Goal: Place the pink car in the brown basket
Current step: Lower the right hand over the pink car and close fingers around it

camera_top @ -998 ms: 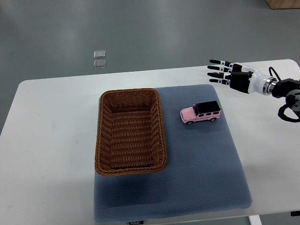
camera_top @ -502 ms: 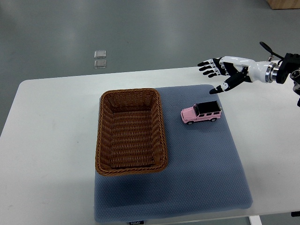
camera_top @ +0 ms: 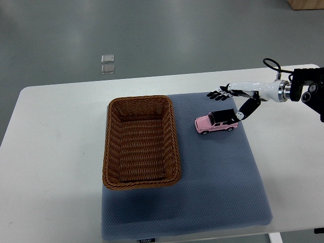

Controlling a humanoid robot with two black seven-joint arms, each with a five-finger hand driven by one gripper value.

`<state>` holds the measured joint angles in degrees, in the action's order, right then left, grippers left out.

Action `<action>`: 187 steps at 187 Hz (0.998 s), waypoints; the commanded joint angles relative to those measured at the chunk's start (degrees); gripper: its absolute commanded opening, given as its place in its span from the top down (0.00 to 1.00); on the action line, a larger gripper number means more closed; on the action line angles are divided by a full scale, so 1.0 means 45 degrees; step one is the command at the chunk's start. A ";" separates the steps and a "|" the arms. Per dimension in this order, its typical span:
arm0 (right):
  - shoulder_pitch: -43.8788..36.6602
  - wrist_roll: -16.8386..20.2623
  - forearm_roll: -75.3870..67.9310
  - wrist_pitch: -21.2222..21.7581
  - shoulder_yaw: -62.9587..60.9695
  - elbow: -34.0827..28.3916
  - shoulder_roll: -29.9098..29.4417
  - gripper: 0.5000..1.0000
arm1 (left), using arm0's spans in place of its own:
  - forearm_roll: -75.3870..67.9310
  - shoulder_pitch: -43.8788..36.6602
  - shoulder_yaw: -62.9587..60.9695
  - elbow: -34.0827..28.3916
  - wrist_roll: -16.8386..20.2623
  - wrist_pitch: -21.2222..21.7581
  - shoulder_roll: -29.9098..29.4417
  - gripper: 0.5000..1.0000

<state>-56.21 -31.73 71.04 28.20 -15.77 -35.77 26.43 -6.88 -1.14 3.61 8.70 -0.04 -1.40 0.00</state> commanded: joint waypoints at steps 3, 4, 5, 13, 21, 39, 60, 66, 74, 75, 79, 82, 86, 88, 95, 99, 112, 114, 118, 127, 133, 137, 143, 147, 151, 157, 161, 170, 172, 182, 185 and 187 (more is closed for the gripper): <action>0.0010 0.0000 -0.0005 -0.0895 0.0730 0.0000 -0.0054 0.17 | 0.0005 -0.0001 0.0017 -0.0001 0.0008 -0.0001 0.0000 0.00; 0.0010 0.0000 -0.0005 -0.0972 0.0789 0.0020 -0.0073 0.17 | 0.0005 -0.0001 0.0017 -0.0001 0.0008 -0.0001 0.0000 0.00; 0.0010 0.0000 -0.0005 -0.0973 0.0789 0.0020 -0.0074 0.17 | 0.0005 -0.0001 0.0017 -0.0001 0.0008 -0.0001 0.0000 0.00; 0.0010 0.0000 0.0015 -0.1227 0.0965 0.0020 -0.0210 0.17 | -0.0014 -0.0001 -0.0002 -0.0001 -0.0012 -0.0001 0.0000 0.00; 0.0030 0.0000 0.0015 -0.1422 0.1063 0.0078 -0.0328 0.17 | 0.0005 -0.0001 -0.0002 -0.0001 0.0008 -0.0001 0.0000 0.00; 0.0030 0.0019 0.0015 -0.1637 0.1141 0.0137 -0.0464 0.17 | -0.0014 -0.0001 0.0017 -0.0001 0.0008 -0.0001 0.0000 0.00; 0.0049 0.0019 0.0015 -0.1891 0.1160 0.0274 -0.0640 0.17 | 0.0005 -0.0001 0.0017 -0.0001 -0.0012 -0.0001 0.0000 0.00; 0.0049 0.0039 0.0015 -0.1989 0.1180 0.0293 -0.0679 0.17 | 0.0005 -0.0001 -0.0002 -0.0001 0.0008 -0.0001 0.0000 0.00; 0.0069 0.0039 0.0015 -0.2145 0.1316 0.0313 -0.0777 0.17 | 0.0005 -0.0001 -0.0002 -0.0001 -0.0012 -0.0001 0.0000 0.00; 0.0088 0.0039 0.0015 -0.2184 0.1355 0.0332 -0.0796 0.17 | 0.0005 -0.0001 -0.0002 -0.0001 0.0008 -0.0001 0.0000 0.00; 0.0108 0.0039 0.0015 -0.2243 0.1395 0.0332 -0.0816 0.17 | 0.0005 -0.0001 -0.0002 -0.0001 0.0008 -0.0001 0.0000 0.00; 0.0127 0.0039 0.0015 -0.2359 0.1472 0.0371 -0.0855 0.17 | 0.0005 -0.0001 -0.0002 -0.0001 -0.0011 -0.0001 0.0000 0.00; 0.0147 0.0039 0.0015 -0.2496 0.1550 0.0430 -0.0894 0.17 | -0.0014 -0.0001 0.0017 -0.0001 0.0008 -0.0001 0.0000 0.00; 0.0147 0.0039 0.0015 -0.2555 0.1589 0.0449 -0.0913 0.17 | 0.0005 -0.0001 -0.0002 -0.0001 -0.0011 -0.0001 0.0000 0.00; 0.0147 0.0039 0.0015 -0.2750 0.1727 0.0547 -0.0972 0.18 | 0.0005 -0.0001 0.0017 -0.0001 0.0008 -0.0001 0.0000 0.00; 0.0147 0.0039 0.0015 -0.2848 0.1824 0.0586 -0.1011 0.18 | 0.0005 -0.0001 -0.0002 -0.0001 0.0008 -0.0001 0.0000 0.00; 0.0147 0.0039 0.0015 -0.3063 0.2117 0.0684 -0.1109 0.18 | 0.0005 -0.0001 0.0017 -0.0001 0.0008 -0.0001 0.0000 0.00; 0.0147 0.0039 0.0015 -0.3082 0.2137 0.0703 -0.1109 0.18 | 0.0005 -0.0001 -0.0002 -0.0001 0.0008 -0.0001 0.0000 0.00; 0.0147 0.0039 0.0015 -0.3122 0.2176 0.0723 -0.1109 0.18 | -0.0014 -0.0001 0.0017 -0.0001 -0.0012 -0.0001 0.0000 0.00; 0.0147 0.0039 0.0015 -0.3122 0.2215 0.0723 -0.1109 0.19 | 0.0005 -0.0001 0.0017 -0.0001 0.0008 -0.0001 0.0000 0.00; 0.0147 0.0019 0.0015 -0.3122 0.2234 0.0723 -0.1109 0.19 | 0.0005 -0.0001 0.0017 -0.0001 0.0008 -0.0001 0.0000 0.00; 0.0147 0.0039 0.0015 -0.3122 0.2234 0.0723 -0.1109 0.19 | -0.0014 -0.0001 -0.0002 -0.0001 0.0008 -0.0001 0.0000 0.00; 0.0147 0.0019 0.0015 -0.3141 0.2215 0.0723 -0.1109 0.20 | 0.0005 -0.0001 -0.0002 -0.0001 0.0008 -0.0001 0.0000 0.00; 0.0147 0.0019 0.0015 -0.3141 0.2215 0.0723 -0.1109 0.21 | 0.0005 -0.0001 0.0017 -0.0001 0.0008 -0.0001 0.0000 0.00; 0.0147 0.0019 0.0015 -0.3141 0.2215 0.0723 -0.1109 0.22 | 0.0005 -0.0001 0.0017 -0.0001 0.0008 -0.0001 0.0000 0.00; 0.0147 0.0019 0.0015 -0.3141 0.2234 0.0723 -0.1109 0.28 | -0.0014 -0.0001 -0.0002 -0.0001 -0.0012 -0.0001 0.0000 0.00; 0.0147 0.0019 0.0015 -0.3141 0.2234 0.0742 -0.1109 0.33 | 0.0005 -0.0001 -0.0002 -0.0001 0.0008 -0.0001 0.0000 0.00; 0.0147 0.0019 0.0015 -0.3160 0.2254 0.0742 -0.1109 0.41 | 0.0005 -0.0001 0.0017 -0.0001 0.0008 -0.0001 0.0000 0.00; 0.0147 0.0019 0.0015 -0.3161 0.2254 0.0742 -0.1109 0.42 | 0.0005 -0.0001 -0.0002 -0.0001 0.0008 -0.0001 0.0000 0.00; 0.0147 0.0019 0.0015 -0.3161 0.2254 0.0742 -0.1109 0.48 | 0.0005 -0.0001 -0.0002 -0.0001 0.0008 -0.0001 0.0000 0.00; 0.0147 0.0019 0.0015 -0.3180 0.2254 0.0742 -0.1109 0.51 | 0.0005 -0.0001 -0.0002 -0.0001 -0.0011 -0.0001 0.0000 0.00; 0.0147 0.0019 0.0015 -0.3180 0.2254 0.0742 -0.1109 0.52 | 0.0005 -0.0001 -0.0002 -0.0001 -0.0012 -0.0001 0.0000 0.00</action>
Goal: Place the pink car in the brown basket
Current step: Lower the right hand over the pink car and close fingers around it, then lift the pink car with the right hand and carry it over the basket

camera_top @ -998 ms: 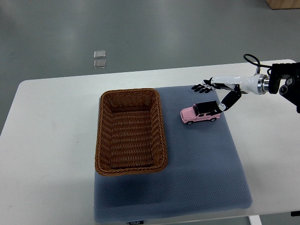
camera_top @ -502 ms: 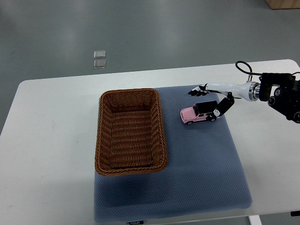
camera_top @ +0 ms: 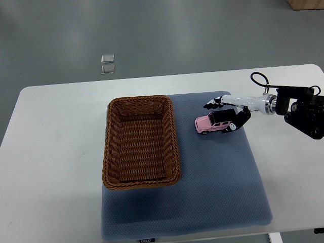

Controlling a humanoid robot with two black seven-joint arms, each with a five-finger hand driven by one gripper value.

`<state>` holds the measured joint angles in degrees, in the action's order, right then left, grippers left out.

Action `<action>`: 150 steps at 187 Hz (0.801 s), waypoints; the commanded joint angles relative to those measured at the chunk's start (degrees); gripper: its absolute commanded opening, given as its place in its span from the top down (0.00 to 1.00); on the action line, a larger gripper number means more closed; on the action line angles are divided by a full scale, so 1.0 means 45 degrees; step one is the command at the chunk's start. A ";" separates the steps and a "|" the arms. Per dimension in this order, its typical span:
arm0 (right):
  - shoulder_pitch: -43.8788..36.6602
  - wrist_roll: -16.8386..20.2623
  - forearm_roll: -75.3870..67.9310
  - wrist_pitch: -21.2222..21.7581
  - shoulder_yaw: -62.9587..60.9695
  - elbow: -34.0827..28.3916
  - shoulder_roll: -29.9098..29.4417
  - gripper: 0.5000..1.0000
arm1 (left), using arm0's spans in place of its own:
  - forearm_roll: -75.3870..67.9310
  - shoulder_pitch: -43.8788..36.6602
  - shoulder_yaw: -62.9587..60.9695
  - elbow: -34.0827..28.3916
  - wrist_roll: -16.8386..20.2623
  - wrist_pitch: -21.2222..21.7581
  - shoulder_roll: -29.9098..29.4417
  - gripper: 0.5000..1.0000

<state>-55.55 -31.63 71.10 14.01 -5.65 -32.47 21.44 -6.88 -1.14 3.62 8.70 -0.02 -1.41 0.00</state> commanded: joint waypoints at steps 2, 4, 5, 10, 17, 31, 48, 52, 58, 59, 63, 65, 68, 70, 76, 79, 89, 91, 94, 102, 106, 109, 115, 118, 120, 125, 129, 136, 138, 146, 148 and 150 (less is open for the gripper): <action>0.0000 -0.0003 0.0000 -0.0047 0.0005 0.0007 0.0002 0.55 | 0.0005 -0.0001 -0.0004 0.0000 -0.0015 0.0001 0.0000 0.00; 0.0000 -0.0003 0.0000 -0.0048 0.0005 0.0007 0.0002 0.57 | 0.0005 -0.0001 -0.0004 0.0000 0.0004 0.0001 0.0000 0.00; 0.0000 -0.0003 0.0000 -0.0048 0.0005 0.0007 0.0002 0.57 | 0.0005 -0.0001 -0.0004 0.0000 0.0005 0.0001 0.0000 0.00; 0.0000 -0.0003 0.0000 -0.0067 0.0025 0.0007 0.0002 0.61 | 0.0005 -0.0001 0.0015 0.0000 -0.0015 0.0001 0.0000 0.00; 0.0000 -0.0003 0.0000 -0.0067 0.0025 0.0007 0.0002 0.66 | 0.0005 -0.0001 -0.0004 0.0000 0.0005 0.0001 0.0000 0.00; 0.0000 -0.0003 0.0000 -0.0087 0.0103 0.0007 0.0002 0.73 | 0.0005 -0.0001 -0.0004 0.0000 0.0005 0.0001 0.0000 0.00; 0.0000 -0.0023 0.0000 -0.0106 0.0123 0.0007 0.0021 0.82 | 0.0005 -0.0001 0.0015 0.0000 -0.0015 0.0001 0.0000 0.00; 0.0000 -0.0042 0.0000 -0.0106 0.0123 0.0007 0.0021 0.86 | -0.0015 -0.0001 -0.0004 0.0000 0.0005 0.0001 0.0000 0.00; 0.0000 -0.0062 0.0000 -0.0106 0.0123 0.0007 0.0041 0.91 | 0.0005 -0.0001 -0.0004 0.0000 -0.0015 0.0001 0.0000 0.00; -0.0019 -0.0081 0.0000 -0.0106 0.0142 0.0027 0.0041 0.93 | 0.0005 -0.0001 0.0015 0.0000 0.0004 0.0001 0.0000 0.00; -0.0019 -0.0159 0.0000 -0.0106 0.0123 0.0007 0.0060 0.95 | 0.0005 -0.0001 -0.0004 0.0000 0.0004 0.0001 0.0000 0.00; -0.0019 -0.0198 0.0000 -0.0106 0.0123 0.0027 0.0080 0.97 | -0.0014 -0.0001 -0.0004 0.0000 0.0005 0.0001 0.0000 0.00; -0.0039 -0.0218 0.0000 -0.0106 0.0103 0.0027 0.0080 0.99 | 0.0005 -0.0001 -0.0004 0.0000 0.0005 0.0001 0.0000 0.00; -0.0039 -0.0257 0.0000 -0.0106 0.0103 0.0027 0.0099 1.00 | 0.0005 -0.0001 0.0015 0.0000 0.0005 0.0001 0.0000 0.00; -0.0078 -0.0316 -0.0039 -0.0106 0.0045 0.0046 0.0119 1.00 | -0.0015 -0.0001 -0.0004 0.0000 0.0005 0.0001 0.0000 0.00; -0.0078 -0.0335 -0.0039 -0.0106 0.0045 0.0046 0.0138 1.00 | 0.0005 -0.0001 -0.0004 0.0000 0.0005 0.0001 0.0000 0.00; -0.0137 -0.0355 -0.0156 -0.0106 -0.0092 0.0086 0.0236 1.00 | 0.0005 -0.0001 -0.0004 0.0000 0.0005 0.0001 0.0000 0.00; -0.0156 -0.0374 -0.0196 -0.0106 -0.0112 0.0086 0.0256 1.00 | 0.0005 -0.0001 0.0015 0.0000 0.0005 0.0001 0.0000 0.00; -0.0195 -0.0374 -0.0215 -0.0106 -0.0131 0.0086 0.0256 1.00 | 0.0005 -0.0001 0.0015 0.0000 0.0005 0.0001 0.0000 0.00; -0.0370 -0.0491 -0.0235 -0.0087 -0.0151 0.0105 0.0275 1.00 | 0.0005 -0.0001 0.0015 0.0000 0.0005 0.0001 0.0000 0.00; -0.0468 -0.0569 -0.0235 -0.0087 -0.0131 0.0105 0.0275 1.00 | 0.0005 -0.0001 0.0015 0.0000 -0.0015 0.0001 0.0000 0.00; -0.0527 -0.0589 -0.0235 -0.0087 -0.0131 0.0105 0.0275 1.00 | 0.0005 -0.0001 -0.0004 0.0000 0.0005 0.0001 0.0000 0.00; -0.0625 -0.0746 -0.0254 -0.0028 -0.0151 0.0105 0.0275 1.00 | 0.0005 -0.0001 -0.0004 0.0000 -0.0015 0.0001 0.0000 0.00; -0.0683 -0.0750 -0.0254 -0.0009 -0.0131 0.0105 0.0275 1.00 | 0.0005 -0.0001 -0.0004 0.0000 0.0005 0.0001 0.0000 0.00; -0.0703 -0.0750 -0.0254 -0.0009 -0.0131 0.0105 0.0275 1.00 | 0.0005 -0.0001 0.0015 0.0000 0.0005 0.0001 0.0000 0.00; -0.0742 -0.0750 -0.0235 -0.0028 -0.0131 0.0105 0.0295 1.00 | -0.0015 -0.0001 0.0015 0.0000 0.0005 0.0001 0.0000 0.00; -0.0800 -0.0750 -0.0254 -0.0028 -0.0131 0.0105 0.0295 1.00 | 0.0005 -0.0001 -0.0004 0.0000 0.0004 0.0001 0.0000 0.00; -0.0898 -0.0750 -0.0235 -0.0028 -0.0131 0.0105 0.0314 1.00 | 0.0005 -0.0001 -0.0004 0.0000 -0.0015 0.0001 0.0000 0.00; -0.0918 -0.0750 -0.0235 -0.0028 -0.0131 0.0105 0.0314 1.00 | 0.0005 -0.0001 -0.0004 0.0000 0.0005 0.0001 0.0000 0.00; -0.1074 -0.0750 -0.0235 -0.0028 -0.0131 0.0105 0.0314 1.00 | 0.0005 -0.0001 -0.0004 0.0000 -0.0015 0.0001 0.0000 0.00; -0.1133 -0.0750 -0.0254 -0.0009 -0.0131 0.0105 0.0314 1.00 | 0.0005 0.0019 -0.0004 0.0000 -0.0015 0.0001 0.0000 0.00; -0.1172 -0.0750 -0.0254 -0.0009 -0.0151 0.0105 0.0314 1.00 | 0.0005 -0.0001 0.0015 0.0000 0.0005 0.0001 0.0000 0.00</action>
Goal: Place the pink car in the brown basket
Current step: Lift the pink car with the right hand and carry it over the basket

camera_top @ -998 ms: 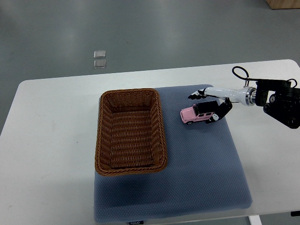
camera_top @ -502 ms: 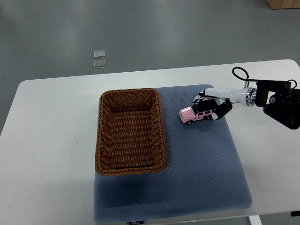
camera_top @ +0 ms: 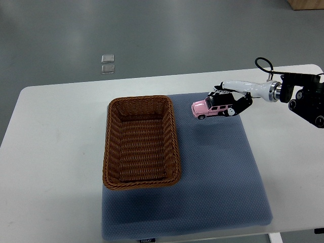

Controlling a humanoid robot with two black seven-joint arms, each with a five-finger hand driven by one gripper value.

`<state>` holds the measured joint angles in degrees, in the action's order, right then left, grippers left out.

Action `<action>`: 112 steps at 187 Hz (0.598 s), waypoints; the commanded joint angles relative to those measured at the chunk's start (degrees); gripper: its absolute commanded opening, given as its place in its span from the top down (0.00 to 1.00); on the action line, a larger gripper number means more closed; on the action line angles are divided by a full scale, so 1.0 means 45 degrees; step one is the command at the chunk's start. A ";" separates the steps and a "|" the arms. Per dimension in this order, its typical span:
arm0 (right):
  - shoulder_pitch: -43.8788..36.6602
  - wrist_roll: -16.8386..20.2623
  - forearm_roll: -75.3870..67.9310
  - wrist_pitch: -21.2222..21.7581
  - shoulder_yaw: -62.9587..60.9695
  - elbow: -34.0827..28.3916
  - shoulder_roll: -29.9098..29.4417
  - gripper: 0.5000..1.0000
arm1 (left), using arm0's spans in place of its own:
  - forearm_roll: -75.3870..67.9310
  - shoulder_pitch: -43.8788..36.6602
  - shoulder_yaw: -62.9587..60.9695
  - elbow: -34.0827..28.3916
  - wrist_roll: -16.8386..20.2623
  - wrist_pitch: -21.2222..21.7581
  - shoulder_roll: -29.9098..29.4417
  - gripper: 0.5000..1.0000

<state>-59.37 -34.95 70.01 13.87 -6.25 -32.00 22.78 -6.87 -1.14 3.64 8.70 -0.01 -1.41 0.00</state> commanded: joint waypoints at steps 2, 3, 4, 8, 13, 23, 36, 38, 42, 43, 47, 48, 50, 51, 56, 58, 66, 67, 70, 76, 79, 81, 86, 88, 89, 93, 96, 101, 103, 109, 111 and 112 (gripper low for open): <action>-0.0360 -0.0011 -0.0012 0.0023 -0.0016 0.0002 -0.0004 1.00 | -0.0015 0.0000 0.0011 0.0000 0.0002 0.0002 0.0000 0.00; -0.0399 -0.0011 -0.0012 0.0043 -0.0016 -0.0018 -0.0004 1.00 | 0.0004 0.0000 -0.0008 0.0000 -0.0017 0.0002 0.0000 0.00; -0.0400 -0.0011 -0.0012 0.0043 -0.0016 -0.0018 -0.0004 1.00 | 0.0004 0.0000 -0.0009 0.0000 -0.0017 0.0002 0.0000 0.00; -0.0497 -0.0011 -0.0031 0.0043 -0.0016 -0.0018 -0.0004 1.00 | 0.0004 0.0000 -0.0009 0.0000 -0.0017 0.0002 0.0000 0.00; -0.0633 -0.0011 -0.0051 0.0043 -0.0036 -0.0018 -0.0004 1.00 | -0.0015 0.0000 -0.0009 0.0000 0.0002 0.0002 0.0000 0.00; -0.0907 -0.0011 -0.0070 0.0082 -0.0036 -0.0057 -0.0043 1.00 | 0.0004 0.0000 -0.0009 0.0000 0.0002 0.0002 0.0000 0.00; -0.1258 -0.0011 -0.0090 0.0101 -0.0036 -0.0116 -0.0219 1.00 | 0.0004 0.0000 -0.0009 0.0000 0.0002 0.0002 0.0000 0.00; -0.1298 -0.0011 -0.0090 0.0102 -0.0036 -0.0135 -0.0238 1.00 | 0.0004 0.0000 0.0011 0.0000 0.0002 0.0002 0.0000 0.00; -0.1395 -0.0011 -0.0129 0.0101 -0.0036 -0.0174 -0.0277 1.00 | -0.0015 0.0000 -0.0009 0.0000 -0.0017 0.0002 0.0000 0.00; -0.1396 -0.0011 -0.0129 0.0102 -0.0036 -0.0174 -0.0278 1.00 | -0.0015 0.0000 -0.0009 0.0000 -0.0017 0.0002 0.0000 0.00; -0.1493 -0.0011 -0.0168 0.0082 -0.0036 -0.0174 -0.0317 1.00 | -0.0015 0.0000 0.0011 0.0000 0.0002 0.0002 0.0000 0.00; -0.1532 -0.0011 -0.0168 0.0082 -0.0036 -0.0193 -0.0355 1.00 | 0.0004 0.0000 0.0011 0.0000 -0.0017 0.0002 0.0000 0.00; -0.1571 -0.0011 -0.0187 0.0101 -0.0036 -0.0213 -0.0394 1.00 | -0.0015 0.0000 0.0011 0.0000 0.0002 0.0002 0.0000 0.00; -0.1571 -0.0011 -0.0188 0.0102 -0.0036 -0.0213 -0.0395 1.00 | -0.0015 0.0000 0.0011 0.0000 0.0002 0.0002 0.0000 0.00; -0.1708 -0.0011 -0.0188 0.0102 -0.0036 -0.0272 -0.0648 1.00 | 0.0004 0.0000 -0.0009 0.0000 -0.0017 0.0002 0.0000 0.00; -0.1785 -0.0011 -0.0188 0.0102 -0.0036 -0.0310 -0.0745 1.00 | -0.0015 0.0000 -0.0009 0.0000 0.0002 0.0002 0.0000 0.00; -0.1942 -0.0011 -0.0168 0.0121 -0.0016 -0.0408 -0.1039 1.00 | 0.0004 0.0000 -0.0009 0.0000 -0.0017 0.0002 0.0000 0.00; -0.1981 -0.0011 -0.0168 0.0121 -0.0016 -0.0428 -0.1136 1.00 | 0.0004 0.0000 0.0011 0.0000 0.0002 0.0002 0.0000 0.00; -0.2021 -0.0011 -0.0149 0.0121 -0.0016 -0.0448 -0.1235 1.00 | 0.0004 0.0000 -0.0009 0.0000 0.0002 0.0002 0.0000 0.00; -0.2118 -0.0011 -0.0149 0.0141 0.0003 -0.0467 -0.1469 1.00 | 0.0004 0.0000 0.0011 0.0000 -0.0017 0.0002 0.0000 0.00; -0.2177 -0.0011 -0.0129 0.0141 0.0003 -0.0467 -0.1625 1.00 | -0.0015 0.0000 0.0011 0.0000 -0.0017 0.0002 0.0000 0.00; -0.2216 -0.0011 -0.0129 0.0141 0.0003 -0.0467 -0.1703 1.00 | 0.0004 0.0000 0.0011 0.0000 -0.0017 0.0002 0.0000 0.00; -0.2235 -0.0011 -0.0129 0.0160 0.0003 -0.0467 -0.1840 1.00 | -0.0015 0.0000 -0.0009 0.0000 -0.0017 0.0002 0.0000 0.00; -0.2255 -0.0011 -0.0129 0.0160 0.0003 -0.0487 -0.1899 1.00 | 0.0004 0.0000 -0.0009 0.0000 -0.0017 0.0002 0.0000 0.00; -0.2274 -0.0011 -0.0129 0.0160 0.0003 -0.0487 -0.1976 1.00 | 0.0004 0.0000 -0.0009 0.0000 -0.0017 0.0002 0.0000 0.00; -0.2333 -0.0011 -0.0129 0.0180 0.0003 -0.0506 -0.2113 1.00 | 0.0004 0.0000 0.0011 0.0000 -0.0017 0.0002 0.0000 0.00; -0.2353 -0.0011 -0.0129 0.0180 0.0003 -0.0545 -0.2192 1.00 | 0.0004 0.0000 0.0011 0.0000 0.0002 0.0002 0.0000 0.00; -0.2431 -0.0011 -0.0129 0.0258 0.0023 -0.0623 -0.2484 1.00 | 0.0004 0.0000 -0.0008 0.0000 -0.0017 0.0002 0.0000 0.00; -0.2450 -0.0011 -0.0129 0.0297 0.0023 -0.0662 -0.2562 1.00 | 0.0004 0.0000 -0.0009 0.0000 -0.0017 0.0002 0.0000 0.00; -0.2470 -0.0011 -0.0129 0.0375 0.0023 -0.0760 -0.2835 1.00 | 0.0004 0.0000 -0.0009 0.0000 0.0002 0.0002 0.0000 0.00; -0.2470 -0.0011 -0.0110 0.0414 0.0023 -0.0799 -0.2914 1.00 | 0.0004 0.0000 -0.0009 0.0000 0.0002 0.0002 0.0000 0.00; -0.2470 -0.0011 -0.0109 0.0414 0.0023 -0.0799 -0.2914 1.00 | 0.0004 0.0000 -0.0009 0.0000 0.0002 0.0002 0.0000 0.00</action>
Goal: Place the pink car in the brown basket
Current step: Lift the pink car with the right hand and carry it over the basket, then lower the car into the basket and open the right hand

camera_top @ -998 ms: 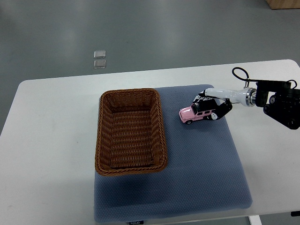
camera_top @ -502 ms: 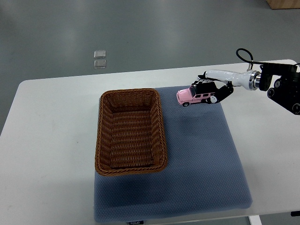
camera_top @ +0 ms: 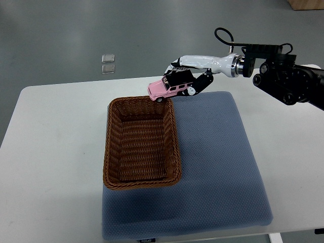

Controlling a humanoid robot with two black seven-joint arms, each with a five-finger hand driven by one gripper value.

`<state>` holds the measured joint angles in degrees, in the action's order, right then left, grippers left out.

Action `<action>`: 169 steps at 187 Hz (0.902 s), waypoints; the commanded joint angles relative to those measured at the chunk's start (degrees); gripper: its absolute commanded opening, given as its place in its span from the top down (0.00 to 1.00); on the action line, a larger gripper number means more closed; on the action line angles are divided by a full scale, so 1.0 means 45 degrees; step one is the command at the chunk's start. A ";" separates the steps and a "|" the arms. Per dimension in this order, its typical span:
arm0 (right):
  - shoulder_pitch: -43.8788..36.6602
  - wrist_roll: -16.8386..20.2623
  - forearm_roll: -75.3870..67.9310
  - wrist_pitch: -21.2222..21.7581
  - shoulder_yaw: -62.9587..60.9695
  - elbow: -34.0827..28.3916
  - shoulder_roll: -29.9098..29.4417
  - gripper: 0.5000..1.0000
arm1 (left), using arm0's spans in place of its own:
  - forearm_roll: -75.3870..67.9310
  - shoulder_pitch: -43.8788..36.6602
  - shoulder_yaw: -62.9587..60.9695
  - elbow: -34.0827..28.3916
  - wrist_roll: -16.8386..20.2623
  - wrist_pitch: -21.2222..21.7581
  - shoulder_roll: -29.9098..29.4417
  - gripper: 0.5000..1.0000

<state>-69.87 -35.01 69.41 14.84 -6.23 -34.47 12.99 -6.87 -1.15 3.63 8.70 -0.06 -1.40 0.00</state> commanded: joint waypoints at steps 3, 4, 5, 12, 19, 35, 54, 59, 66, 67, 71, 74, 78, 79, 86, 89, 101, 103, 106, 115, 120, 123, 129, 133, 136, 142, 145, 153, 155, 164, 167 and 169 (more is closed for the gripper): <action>-0.0136 0.0001 0.0045 0.0237 0.0017 -0.0327 -0.0875 1.00 | 0.0003 0.0001 -0.0007 0.0000 -0.0005 -0.0001 0.0000 0.00; -0.0136 0.0001 0.0045 0.0237 0.0017 -0.0327 -0.0876 1.00 | 0.0003 0.0001 -0.0007 0.0000 -0.0005 -0.0001 0.0000 0.00; -0.0136 0.0001 0.0065 0.0237 0.0017 -0.0366 -0.0934 1.00 | 0.0003 0.0001 -0.0007 0.0000 -0.0005 -0.0001 0.0000 0.00; -0.0136 0.0001 0.0104 0.0237 0.0076 -0.0444 -0.1110 1.00 | 0.0003 0.0001 -0.0007 0.0000 -0.0005 -0.0001 0.0000 0.00; -0.0136 0.0001 0.0143 0.0237 0.0134 -0.0464 -0.1325 1.00 | 0.0003 0.0001 -0.0007 0.0000 0.0014 -0.0001 0.0000 0.00; -0.0097 0.0001 0.0241 0.0257 0.0212 -0.0464 -0.1833 1.00 | 0.0003 0.0001 -0.0007 0.0000 0.0014 -0.0001 0.0000 0.00; 0.0039 0.0001 0.0358 0.0218 0.0232 -0.0406 -0.2262 1.00 | 0.0003 0.0002 -0.0007 0.0000 0.0014 -0.0001 0.0000 0.00; 0.0078 0.0001 0.0377 0.0179 0.0252 -0.0386 -0.2301 1.00 | 0.0003 0.0001 0.0013 0.0000 0.0014 -0.0001 0.0000 0.00; 0.0156 0.0001 0.0377 0.0120 0.0388 -0.0366 -0.2360 1.00 | 0.0003 0.0001 0.0013 0.0000 0.0014 -0.0001 0.0000 0.00; 0.0157 0.0001 0.0377 0.0120 0.0388 -0.0366 -0.2360 1.00 | 0.0003 0.0001 0.0013 0.0000 0.0014 -0.0001 0.0000 0.00; 0.0196 0.0001 0.0377 0.0062 0.0563 -0.0347 -0.2399 1.00 | 0.0003 0.0001 0.0013 0.0000 0.0014 -0.0001 0.0000 0.00; 0.0215 0.0001 0.0377 0.0042 0.0603 -0.0347 -0.2399 1.00 | 0.0003 0.0001 -0.0007 0.0000 0.0014 -0.0001 0.0000 0.00; 0.0215 0.0001 0.0377 0.0042 0.0720 -0.0327 -0.2399 1.00 | 0.0003 0.0001 -0.0007 0.0000 0.0014 -0.0001 0.0000 0.00; 0.0234 0.0001 0.0377 0.0042 0.0759 -0.0327 -0.2399 1.00 | 0.0003 0.0001 -0.0007 0.0000 0.0014 -0.0001 0.0000 0.00; 0.0274 0.0001 0.0358 0.0042 0.0877 -0.0288 -0.2399 1.00 | 0.0003 0.0001 -0.0007 0.0000 0.0014 -0.0001 0.0000 0.00; 0.0332 0.0001 0.0377 0.0042 0.0935 -0.0288 -0.2399 1.00 | 0.0003 0.0001 -0.0007 0.0000 -0.0005 -0.0001 0.0000 0.00; 0.0430 0.0001 0.0358 0.0042 0.0974 -0.0288 -0.2399 1.00 | 0.0003 0.0001 -0.0007 0.0000 0.0014 -0.0001 0.0000 0.00; 0.0469 0.0001 0.0358 0.0042 0.0974 -0.0269 -0.2399 1.00 | 0.0003 0.0021 0.0013 0.0000 0.0014 -0.0001 0.0000 0.00; 0.0489 0.0001 0.0358 0.0042 0.0955 -0.0269 -0.2399 1.00 | -0.0016 0.0001 -0.0007 0.0000 0.0014 -0.0001 0.0000 0.00; 0.0567 0.0001 0.0338 0.0042 0.0955 -0.0269 -0.2380 0.84 | 0.0003 0.0021 -0.0007 0.0000 -0.0005 -0.0001 0.0000 0.00; 0.0644 0.0001 0.0338 0.0042 0.0955 -0.0249 -0.2360 0.66 | 0.0003 0.0001 -0.0007 0.0000 0.0014 -0.0001 0.0000 0.00; 0.0664 0.0001 0.0319 0.0042 0.0935 -0.0249 -0.2340 0.60 | -0.0017 0.0001 0.0013 0.0000 0.0014 -0.0001 0.0000 0.00; 0.0723 0.0001 0.0221 0.0042 0.0896 -0.0249 -0.2301 0.44 | 0.0003 0.0001 -0.0007 0.0000 -0.0005 -0.0001 0.0000 0.00; 0.0742 0.0001 0.0221 0.0042 0.0837 -0.0249 -0.2282 0.37 | 0.0003 0.0001 -0.0007 0.0000 -0.0005 -0.0001 0.0000 0.00; 0.0762 0.0001 0.0182 0.0042 0.0799 -0.0249 -0.2282 0.30 | -0.0016 0.0001 -0.0007 0.0000 0.0014 -0.0001 0.0000 0.00; 0.0820 0.0001 0.0124 0.0042 0.0798 -0.0249 -0.2243 0.23 | 0.0003 0.0002 -0.0007 0.0000 0.0014 -0.0001 0.0000 0.00; 0.0821 0.0001 0.0123 0.0042 0.0798 -0.0249 -0.2223 0.21 | -0.0017 0.0001 0.0013 0.0000 0.0014 -0.0001 0.0000 0.00; 0.0840 0.0001 0.0104 0.0042 0.0779 -0.0249 -0.2165 0.21 | 0.0003 0.0001 0.0013 0.0000 0.0014 -0.0001 0.0000 0.00; 0.0840 0.0001 0.0104 0.0042 0.0779 -0.0230 -0.2145 0.21 | 0.0003 0.0001 -0.0007 0.0000 0.0014 -0.0001 0.0000 0.00; 0.0840 0.0001 0.0084 0.0022 0.0759 -0.0230 -0.2126 0.21 | 0.0003 0.0001 -0.0007 0.0000 0.0014 -0.0001 0.0000 0.00; 0.0840 0.0001 0.0065 0.0022 0.0759 -0.0210 -0.2126 0.21 | 0.0003 0.0021 0.0013 0.0000 -0.0005 -0.0001 0.0000 0.00; 0.0840 0.0001 0.0065 0.0042 0.0759 -0.0210 -0.2106 0.21 | 0.0003 0.0001 0.0013 0.0000 0.0014 -0.0001 0.0000 0.00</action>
<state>-66.18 -35.01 69.93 14.99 -2.68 -35.55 3.19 -6.85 -1.13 3.64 8.70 -0.01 -1.40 0.00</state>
